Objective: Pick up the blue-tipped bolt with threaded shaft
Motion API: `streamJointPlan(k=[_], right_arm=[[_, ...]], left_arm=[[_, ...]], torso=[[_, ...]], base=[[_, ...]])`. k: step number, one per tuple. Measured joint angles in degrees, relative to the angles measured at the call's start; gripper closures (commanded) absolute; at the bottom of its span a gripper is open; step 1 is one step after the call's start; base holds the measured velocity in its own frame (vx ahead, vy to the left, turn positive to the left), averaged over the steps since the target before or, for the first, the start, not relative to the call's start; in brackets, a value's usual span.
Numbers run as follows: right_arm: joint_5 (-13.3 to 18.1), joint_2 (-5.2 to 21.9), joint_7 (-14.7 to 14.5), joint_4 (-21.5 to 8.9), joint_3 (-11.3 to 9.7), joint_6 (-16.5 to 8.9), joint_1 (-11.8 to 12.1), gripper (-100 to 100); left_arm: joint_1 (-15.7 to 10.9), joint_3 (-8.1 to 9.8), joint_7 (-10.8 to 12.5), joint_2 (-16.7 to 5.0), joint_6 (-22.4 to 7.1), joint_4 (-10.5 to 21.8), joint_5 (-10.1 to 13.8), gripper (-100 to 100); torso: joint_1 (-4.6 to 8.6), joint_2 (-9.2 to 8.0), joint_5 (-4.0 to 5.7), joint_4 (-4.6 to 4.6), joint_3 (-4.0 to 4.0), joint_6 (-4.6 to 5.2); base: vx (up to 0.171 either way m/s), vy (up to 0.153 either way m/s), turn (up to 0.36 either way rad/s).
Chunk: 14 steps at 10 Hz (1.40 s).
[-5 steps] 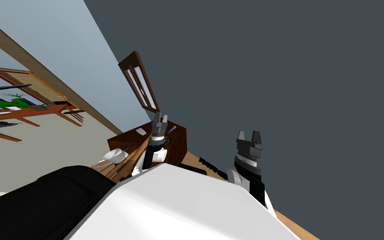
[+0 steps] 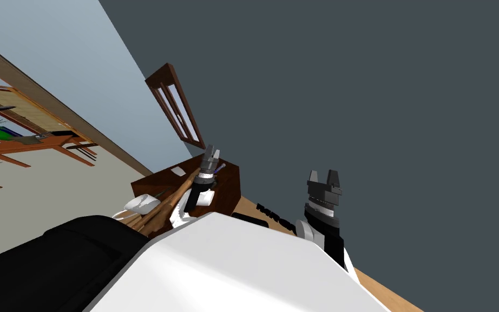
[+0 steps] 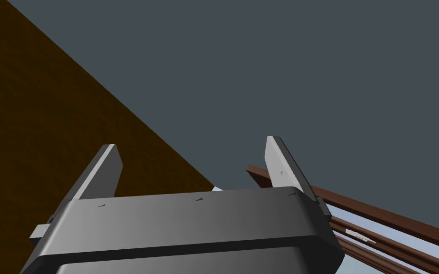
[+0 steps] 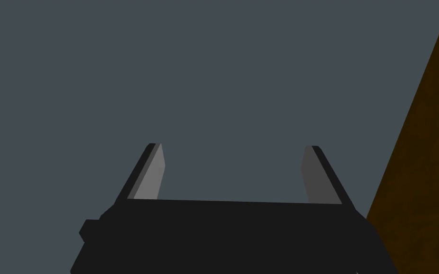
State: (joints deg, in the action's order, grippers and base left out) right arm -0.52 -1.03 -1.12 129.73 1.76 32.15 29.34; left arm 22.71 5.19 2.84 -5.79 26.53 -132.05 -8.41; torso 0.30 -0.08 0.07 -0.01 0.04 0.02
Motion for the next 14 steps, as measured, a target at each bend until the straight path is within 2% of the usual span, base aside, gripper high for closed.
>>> streamJointPlan(k=[5,8,10,11,12,14], right_arm=[[0.0,0.0,0.0,0.0,0.0,0.0,0.0,0],[0.0,0.0,0.0,0.0,0.0,0.0,0.0,0],[0.0,0.0,0.0,0.0,0.0,0.0,0.0,0],[0.0,0.0,0.0,0.0,0.0,0.0,0.0,0],[0.0,0.0,0.0,0.0,0.0,0.0,0.0,0],[0.0,0.0,0.0,0.0,0.0,0.0,0.0,0]], left_arm=[[-3.1,2.88,1.9,-2.0,-7.0,1.5,-1.5,-100],[-6.2,5.61,3.6,-3.1,-11.7,3.1,-2.6,-100],[-8.4,7.25,4.5,-3.6,-15.4,4.3,-3.5,-100],[-8.5,7.83,5.0,-3.6,-17.0,4.3,-3.8,-100],[-10.1,8.99,5.6,-3.7,-18.3,5.5,-4.4,-100],[-10.8,9.77,6.1,-3.8,-21.1,5.7,-4.8,-100]], torso=[[-0.10,0.03,-0.02,0.01,-0.02,-0.02],[-0.07,0.04,-0.01,0.01,-0.02,0.00],[-0.07,0.04,-0.01,0.01,-0.02,-0.01],[-0.07,0.04,-0.01,0.01,-0.02,-0.03],[-0.01,0.05,0.00,0.01,-0.03,0.00],[-0.18,0.03,-0.03,0.00,-0.01,-0.04]], base=[[-0.005,-0.056,-0.057],[-0.009,-0.060,-0.049],[-0.009,-0.065,-0.074],[-0.009,-0.083,-0.112],[-0.009,-0.070,-0.039],[-0.010,-0.042,-0.050]])
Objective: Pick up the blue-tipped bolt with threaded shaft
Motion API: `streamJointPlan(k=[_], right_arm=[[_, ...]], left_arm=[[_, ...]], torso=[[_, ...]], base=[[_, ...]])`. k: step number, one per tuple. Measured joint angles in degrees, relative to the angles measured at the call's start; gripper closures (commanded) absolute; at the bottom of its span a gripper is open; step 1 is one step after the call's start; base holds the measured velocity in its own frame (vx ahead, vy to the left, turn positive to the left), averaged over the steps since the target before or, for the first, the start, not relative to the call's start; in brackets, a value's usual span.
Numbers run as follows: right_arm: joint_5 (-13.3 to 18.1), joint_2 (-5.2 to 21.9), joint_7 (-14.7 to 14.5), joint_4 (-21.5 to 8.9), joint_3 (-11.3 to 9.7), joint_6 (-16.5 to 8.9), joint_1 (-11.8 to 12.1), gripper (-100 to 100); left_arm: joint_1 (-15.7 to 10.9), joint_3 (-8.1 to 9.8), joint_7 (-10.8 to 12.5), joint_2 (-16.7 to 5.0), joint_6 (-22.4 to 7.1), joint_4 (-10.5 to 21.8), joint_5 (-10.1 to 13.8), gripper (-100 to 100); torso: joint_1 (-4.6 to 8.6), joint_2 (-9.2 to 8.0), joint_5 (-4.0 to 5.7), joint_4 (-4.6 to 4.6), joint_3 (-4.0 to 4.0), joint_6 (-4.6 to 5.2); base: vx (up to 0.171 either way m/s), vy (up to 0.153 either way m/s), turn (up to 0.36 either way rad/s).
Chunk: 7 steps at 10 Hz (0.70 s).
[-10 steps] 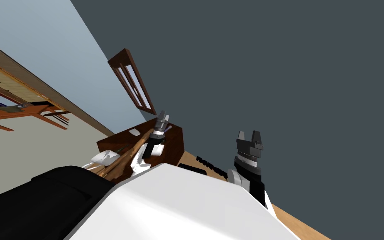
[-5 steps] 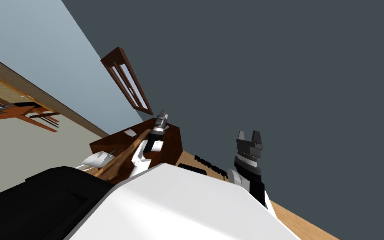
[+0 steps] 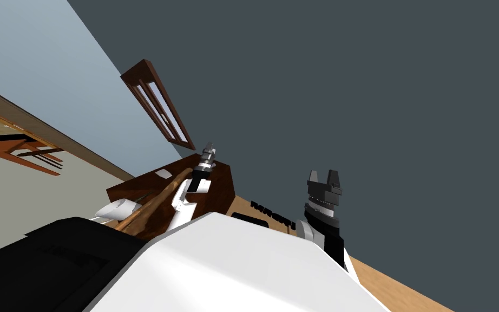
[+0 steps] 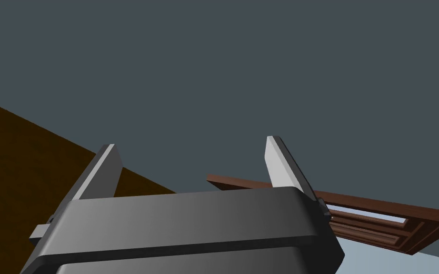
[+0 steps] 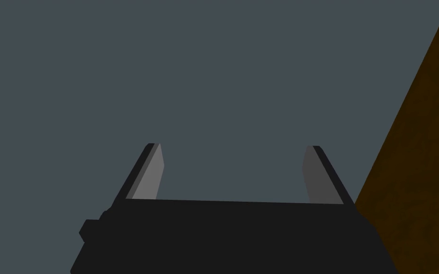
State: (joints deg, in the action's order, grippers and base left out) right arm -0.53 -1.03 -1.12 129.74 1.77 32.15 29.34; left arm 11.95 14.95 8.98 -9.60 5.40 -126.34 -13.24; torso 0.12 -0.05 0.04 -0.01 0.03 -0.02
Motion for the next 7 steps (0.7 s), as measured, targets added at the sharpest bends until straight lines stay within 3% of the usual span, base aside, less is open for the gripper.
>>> streamJointPlan(k=[1,6,7], right_arm=[[0.0,0.0,0.0,0.0,0.0,0.0,0.0,0],[0.0,0.0,0.0,0.0,0.0,0.0,0.0,0],[0.0,0.0,0.0,0.0,0.0,0.0,0.0,0]], left_arm=[[-1.3,1.32,0.7,-0.5,-1.4,0.8,-0.4,-100],[-3.9,4.06,2.6,-0.7,-8.8,1.7,-1.8,-100],[-4.9,5.29,3.3,-1.0,-10.3,2.1,-2.2,-100]], torso=[[0.06,-0.01,0.01,0.00,0.00,0.03],[-0.01,0.00,-0.01,0.00,0.00,-0.01],[0.07,-0.01,0.01,0.00,0.01,0.03]], base=[[-0.008,-0.051,-0.052],[-0.005,-0.041,-0.052],[-0.001,-0.061,-0.051]])
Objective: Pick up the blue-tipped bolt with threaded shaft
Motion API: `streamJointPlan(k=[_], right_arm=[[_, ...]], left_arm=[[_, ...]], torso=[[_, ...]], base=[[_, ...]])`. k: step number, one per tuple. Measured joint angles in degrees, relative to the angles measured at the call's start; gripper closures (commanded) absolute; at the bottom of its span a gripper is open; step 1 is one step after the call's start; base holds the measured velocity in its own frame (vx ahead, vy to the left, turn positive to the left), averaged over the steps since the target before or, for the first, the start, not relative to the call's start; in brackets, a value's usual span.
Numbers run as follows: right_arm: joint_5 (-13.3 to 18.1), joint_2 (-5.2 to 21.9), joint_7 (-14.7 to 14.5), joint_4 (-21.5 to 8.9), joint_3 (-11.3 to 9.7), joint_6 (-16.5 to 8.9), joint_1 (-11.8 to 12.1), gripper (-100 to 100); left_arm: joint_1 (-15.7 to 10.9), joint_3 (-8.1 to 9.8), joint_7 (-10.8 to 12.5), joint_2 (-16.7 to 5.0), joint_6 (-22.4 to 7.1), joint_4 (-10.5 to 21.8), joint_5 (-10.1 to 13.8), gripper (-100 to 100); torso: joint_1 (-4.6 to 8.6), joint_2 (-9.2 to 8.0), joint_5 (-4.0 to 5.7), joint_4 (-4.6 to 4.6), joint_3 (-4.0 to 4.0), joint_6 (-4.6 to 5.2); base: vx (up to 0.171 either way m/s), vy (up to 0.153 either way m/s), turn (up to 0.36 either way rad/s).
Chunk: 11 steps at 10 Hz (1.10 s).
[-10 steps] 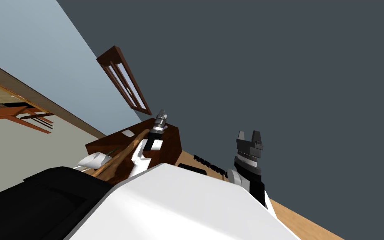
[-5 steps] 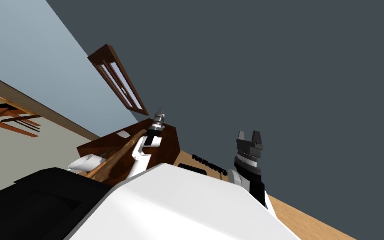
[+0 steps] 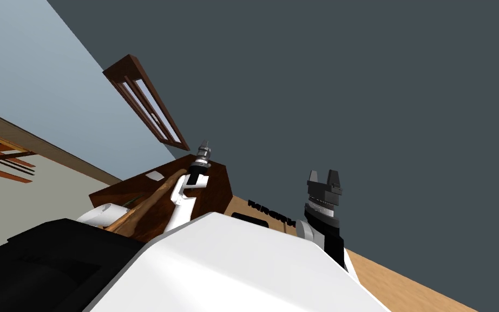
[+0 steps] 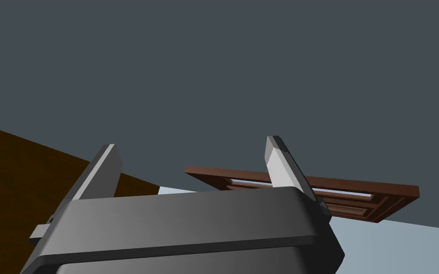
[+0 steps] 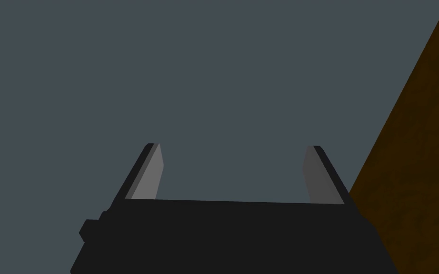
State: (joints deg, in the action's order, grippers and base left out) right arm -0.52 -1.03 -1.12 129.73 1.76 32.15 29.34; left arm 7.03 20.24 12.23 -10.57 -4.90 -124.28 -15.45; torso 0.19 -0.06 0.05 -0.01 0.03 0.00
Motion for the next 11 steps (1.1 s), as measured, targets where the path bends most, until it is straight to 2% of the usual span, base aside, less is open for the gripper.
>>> streamJointPlan(k=[2,3,5,6,8,10,11], right_arm=[[0.0,0.0,0.0,0.0,0.0,0.0,0.0,0],[0.0,0.0,0.0,0.0,0.0,0.0,0.0,0],[0.0,0.0,0.0,0.0,0.0,0.0,0.0,0],[0.0,0.0,0.0,0.0,0.0,0.0,0.0,0],[0.0,0.0,0.0,0.0,0.0,0.0,0.0,0],[0.0,0.0,0.0,0.0,0.0,0.0,0.0,0],[0.0,0.0,0.0,0.0,0.0,0.0,0.0,0]], left_arm=[[-1.1,0.81,0.6,0.2,-2.7,0.8,-0.6,-100],[-2.3,2.31,1.3,-0.3,-3.9,1.8,-0.9,-100],[-3.2,3.09,2.0,-0.3,-6.9,1.8,-1.4,-100],[-5.0,4.13,2.5,-0.3,-8.7,2.5,-2.2,-100],[-5.5,5.01,3.1,-0.1,-11.6,2.8,-2.8,-100],[-7.8,6.93,4.2,-0.3,-15.1,3.8,-3.8,-100],[-8.0,7.20,4.4,-0.4,-16.4,3.9,-3.8,-100]], torso=[[-0.09,0.05,-0.01,0.01,-0.03,-0.03],[-0.07,0.05,-0.01,0.01,-0.03,-0.01],[-0.12,0.03,-0.03,0.01,-0.02,-0.04],[-0.06,0.04,-0.01,0.01,-0.02,0.00],[-0.12,0.01,-0.02,0.00,0.00,-0.04],[-0.09,0.03,-0.02,0.01,-0.02,-0.03],[-0.15,0.01,-0.03,0.01,-0.01,-0.05]], base=[[0.003,-0.033,-0.047],[-0.001,-0.040,-0.075],[0.000,-0.031,-0.052],[-0.006,-0.039,-0.071],[0.000,-0.029,-0.052],[-0.002,-0.024,-0.033],[-0.001,-0.028,-0.105]])
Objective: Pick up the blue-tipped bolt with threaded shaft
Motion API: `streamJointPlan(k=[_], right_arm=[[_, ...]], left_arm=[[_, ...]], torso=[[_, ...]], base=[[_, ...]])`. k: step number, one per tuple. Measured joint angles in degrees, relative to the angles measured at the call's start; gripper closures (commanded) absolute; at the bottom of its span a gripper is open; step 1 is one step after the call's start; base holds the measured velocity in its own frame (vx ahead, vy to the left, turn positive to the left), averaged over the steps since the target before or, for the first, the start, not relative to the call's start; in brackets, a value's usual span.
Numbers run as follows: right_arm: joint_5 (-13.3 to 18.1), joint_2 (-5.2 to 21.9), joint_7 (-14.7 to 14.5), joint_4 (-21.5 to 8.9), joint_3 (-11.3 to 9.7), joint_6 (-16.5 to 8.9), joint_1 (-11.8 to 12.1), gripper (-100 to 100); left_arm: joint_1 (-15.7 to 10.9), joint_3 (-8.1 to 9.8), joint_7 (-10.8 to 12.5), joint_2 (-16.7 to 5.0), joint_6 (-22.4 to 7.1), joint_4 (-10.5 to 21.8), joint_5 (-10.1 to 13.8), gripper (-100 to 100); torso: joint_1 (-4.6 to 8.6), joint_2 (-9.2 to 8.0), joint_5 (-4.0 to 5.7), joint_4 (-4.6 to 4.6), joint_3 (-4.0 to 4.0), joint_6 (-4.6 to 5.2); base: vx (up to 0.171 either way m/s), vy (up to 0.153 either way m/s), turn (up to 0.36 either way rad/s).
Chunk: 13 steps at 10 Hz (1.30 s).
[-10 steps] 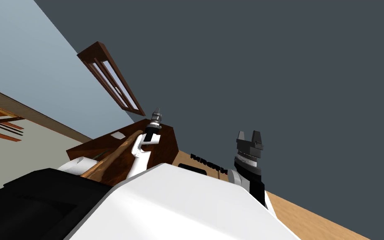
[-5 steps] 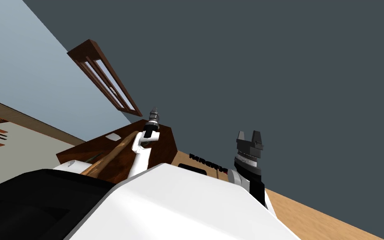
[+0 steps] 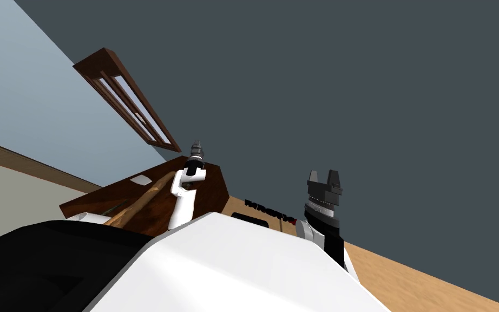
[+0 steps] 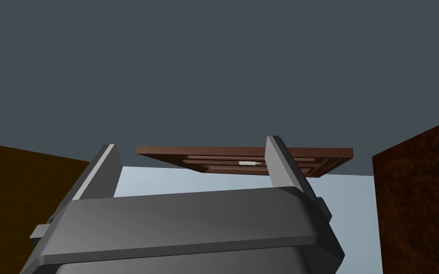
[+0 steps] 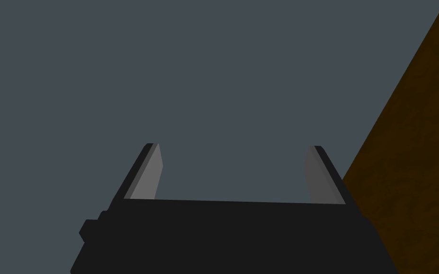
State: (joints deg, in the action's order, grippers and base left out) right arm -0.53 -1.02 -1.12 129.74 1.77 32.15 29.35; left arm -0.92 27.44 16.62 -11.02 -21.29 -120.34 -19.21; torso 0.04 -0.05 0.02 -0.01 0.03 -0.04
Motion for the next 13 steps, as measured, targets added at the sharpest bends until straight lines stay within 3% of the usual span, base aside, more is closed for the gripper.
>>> streamJointPlan(k=[1,6,9,13], right_arm=[[0.0,0.0,0.0,0.0,0.0,0.0,0.0,0],[0.0,0.0,0.0,0.0,0.0,0.0,0.0,0],[0.0,0.0,0.0,0.0,0.0,0.0,0.0,0],[0.0,0.0,0.0,0.0,0.0,0.0,0.0,0]], left_arm=[[-1.3,1.47,0.7,-0.3,-1.2,1.2,-0.5,-100],[-4.2,4.51,2.7,-0.3,-8.5,2.5,-2.1,-100],[-7.4,7.74,4.4,0.0,-13.4,4.3,-4.1,-100],[-10.1,10.71,6.2,-0.1,-19.6,6.1,-5.5,-100]], torso=[[0.02,0.01,0.00,0.00,-0.01,0.03],[-0.03,0.00,-0.01,0.00,0.00,-0.01],[-0.05,0.01,-0.01,0.00,-0.01,0.02],[-0.11,0.00,-0.03,0.00,0.00,0.00]], base=[[-0.001,-0.024,-0.073],[-0.002,-0.016,-0.057],[-0.001,-0.005,-0.087],[-0.001,0.005,-0.048]])
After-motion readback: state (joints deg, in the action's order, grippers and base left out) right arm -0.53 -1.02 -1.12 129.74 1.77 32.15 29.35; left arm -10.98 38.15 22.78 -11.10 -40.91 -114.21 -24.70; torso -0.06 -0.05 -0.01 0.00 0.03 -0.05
